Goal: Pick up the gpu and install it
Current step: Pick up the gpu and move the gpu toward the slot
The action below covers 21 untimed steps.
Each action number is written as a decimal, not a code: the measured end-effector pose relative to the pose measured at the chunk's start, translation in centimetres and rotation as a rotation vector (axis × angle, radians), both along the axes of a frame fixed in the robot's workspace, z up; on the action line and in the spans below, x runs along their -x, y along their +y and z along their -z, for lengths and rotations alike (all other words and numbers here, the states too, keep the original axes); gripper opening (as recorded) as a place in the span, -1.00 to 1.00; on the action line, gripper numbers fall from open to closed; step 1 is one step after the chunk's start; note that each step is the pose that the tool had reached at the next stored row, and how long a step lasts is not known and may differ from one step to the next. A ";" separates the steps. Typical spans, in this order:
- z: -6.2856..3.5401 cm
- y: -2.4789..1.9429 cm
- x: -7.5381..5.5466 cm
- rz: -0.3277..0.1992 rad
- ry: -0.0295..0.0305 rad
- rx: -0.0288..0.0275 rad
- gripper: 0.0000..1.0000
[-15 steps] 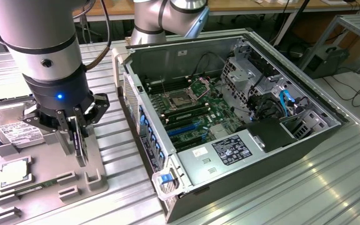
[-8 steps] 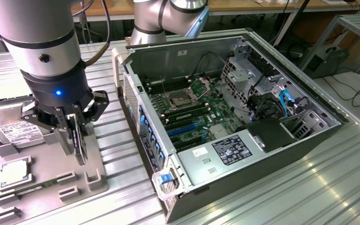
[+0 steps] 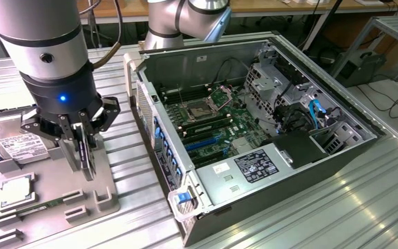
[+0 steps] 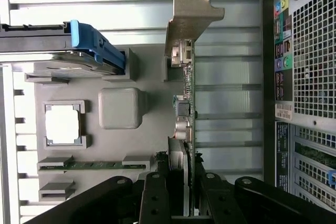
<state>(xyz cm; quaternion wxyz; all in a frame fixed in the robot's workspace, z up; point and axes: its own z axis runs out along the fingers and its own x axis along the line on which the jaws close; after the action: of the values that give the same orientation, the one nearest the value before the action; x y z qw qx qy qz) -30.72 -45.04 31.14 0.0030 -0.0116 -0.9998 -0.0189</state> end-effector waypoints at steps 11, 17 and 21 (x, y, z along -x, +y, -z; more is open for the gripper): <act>-1.78 0.00 0.0 0.000 0.0001 0.0001 -0.44; -2.72 0.00 0.0 0.000 0.0000 0.0001 -0.44; -3.60 0.00 0.0 0.000 0.0000 0.0001 -0.44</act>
<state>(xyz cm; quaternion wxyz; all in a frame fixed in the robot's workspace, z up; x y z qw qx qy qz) -30.72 -45.04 34.74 0.0030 -0.0116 -0.9998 -0.0188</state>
